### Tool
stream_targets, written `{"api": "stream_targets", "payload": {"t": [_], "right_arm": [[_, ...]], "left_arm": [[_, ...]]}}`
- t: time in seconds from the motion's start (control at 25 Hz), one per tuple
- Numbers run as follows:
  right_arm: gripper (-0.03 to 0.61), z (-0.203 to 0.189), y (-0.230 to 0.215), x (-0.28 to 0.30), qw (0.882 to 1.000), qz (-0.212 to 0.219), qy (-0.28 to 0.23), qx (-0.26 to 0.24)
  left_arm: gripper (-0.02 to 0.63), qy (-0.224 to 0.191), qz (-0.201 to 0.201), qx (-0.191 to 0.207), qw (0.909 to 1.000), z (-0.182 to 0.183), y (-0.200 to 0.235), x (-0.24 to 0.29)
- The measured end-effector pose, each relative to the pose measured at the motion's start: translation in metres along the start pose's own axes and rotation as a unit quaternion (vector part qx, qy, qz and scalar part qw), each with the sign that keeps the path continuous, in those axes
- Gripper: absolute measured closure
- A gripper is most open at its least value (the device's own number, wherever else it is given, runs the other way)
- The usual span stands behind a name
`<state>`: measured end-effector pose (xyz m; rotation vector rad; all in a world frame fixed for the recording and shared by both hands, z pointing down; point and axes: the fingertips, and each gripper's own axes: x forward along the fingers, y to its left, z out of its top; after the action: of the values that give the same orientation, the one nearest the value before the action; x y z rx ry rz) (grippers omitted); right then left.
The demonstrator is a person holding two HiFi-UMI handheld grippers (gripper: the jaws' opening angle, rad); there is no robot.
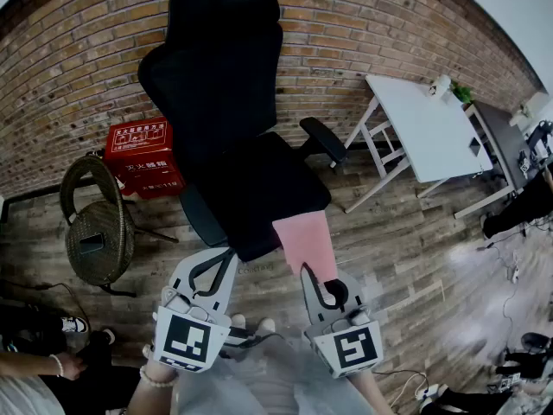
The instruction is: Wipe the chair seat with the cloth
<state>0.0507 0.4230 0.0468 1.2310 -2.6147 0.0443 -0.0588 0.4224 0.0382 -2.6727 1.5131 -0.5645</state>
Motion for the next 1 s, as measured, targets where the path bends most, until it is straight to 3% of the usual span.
{"api": "stream_targets", "payload": {"t": [0.56, 1.0], "right_arm": [[0.528, -0.004, 0.005, 0.000, 1.000, -0.009, 0.012, 0.005], [0.528, -0.011, 0.013, -0.001, 0.997, -0.070, 0.033, 0.027]], "left_arm": [[0.595, -0.003, -0.011, 0.001, 0.9999, -0.003, 0.001, -0.002], [0.595, -0.019, -0.047, 0.008, 0.9987, -0.010, 0.017, -0.006]]}}
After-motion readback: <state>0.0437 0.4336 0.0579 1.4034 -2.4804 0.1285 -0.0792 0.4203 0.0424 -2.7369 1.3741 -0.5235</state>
